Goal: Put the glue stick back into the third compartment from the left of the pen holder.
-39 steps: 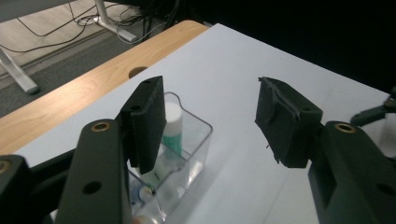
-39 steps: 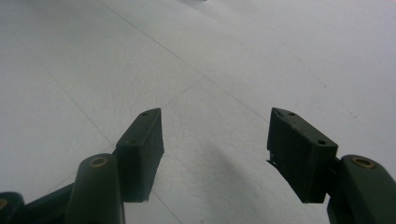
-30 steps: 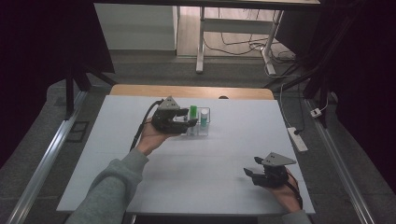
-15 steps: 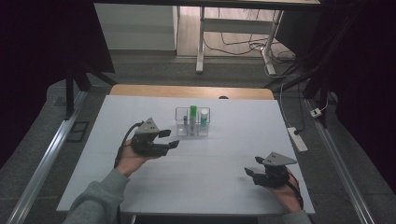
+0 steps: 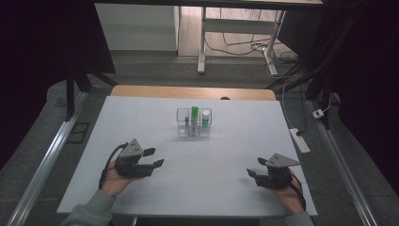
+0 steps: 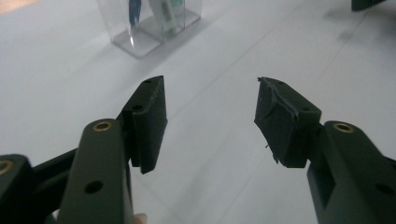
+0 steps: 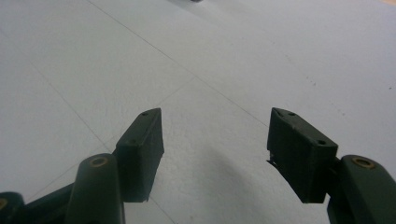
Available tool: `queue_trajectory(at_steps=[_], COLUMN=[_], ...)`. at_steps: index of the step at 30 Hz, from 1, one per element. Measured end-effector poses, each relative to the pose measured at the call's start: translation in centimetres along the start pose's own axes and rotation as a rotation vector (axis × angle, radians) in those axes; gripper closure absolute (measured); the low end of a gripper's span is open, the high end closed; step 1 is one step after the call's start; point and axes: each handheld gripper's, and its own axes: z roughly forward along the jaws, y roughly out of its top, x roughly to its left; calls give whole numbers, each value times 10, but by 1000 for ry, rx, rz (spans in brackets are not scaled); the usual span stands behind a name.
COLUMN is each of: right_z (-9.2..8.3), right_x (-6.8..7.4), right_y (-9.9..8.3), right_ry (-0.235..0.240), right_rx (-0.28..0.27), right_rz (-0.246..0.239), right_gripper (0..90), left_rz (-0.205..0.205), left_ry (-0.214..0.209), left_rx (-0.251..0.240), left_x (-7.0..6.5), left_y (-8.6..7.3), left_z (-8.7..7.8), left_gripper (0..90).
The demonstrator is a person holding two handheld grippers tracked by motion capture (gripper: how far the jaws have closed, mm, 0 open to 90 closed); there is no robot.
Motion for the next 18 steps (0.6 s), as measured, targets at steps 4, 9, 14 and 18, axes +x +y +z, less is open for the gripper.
queue_trajectory(at_steps=[4,9,14,18], right_z=[0,-1,-1,-2], right_x=[-1,-1,-1,-1], right_y=[0,0,0,-1], right_ry=[3,5,5,-2], right_rx=[-2,-7,-4,-7], right_rz=[-1,-3,-7,-10], right_gripper=[358,358,358,358], left_rz=[-10,-36,-49,-57], left_ry=[17,33,49,55], left_rx=[23,26,29,34], left_x=[2,6,9,12], left_y=[-14,-28,-36,-40], left_z=[-6,-13,-19,-20], left_gripper=[419,409,396,390])
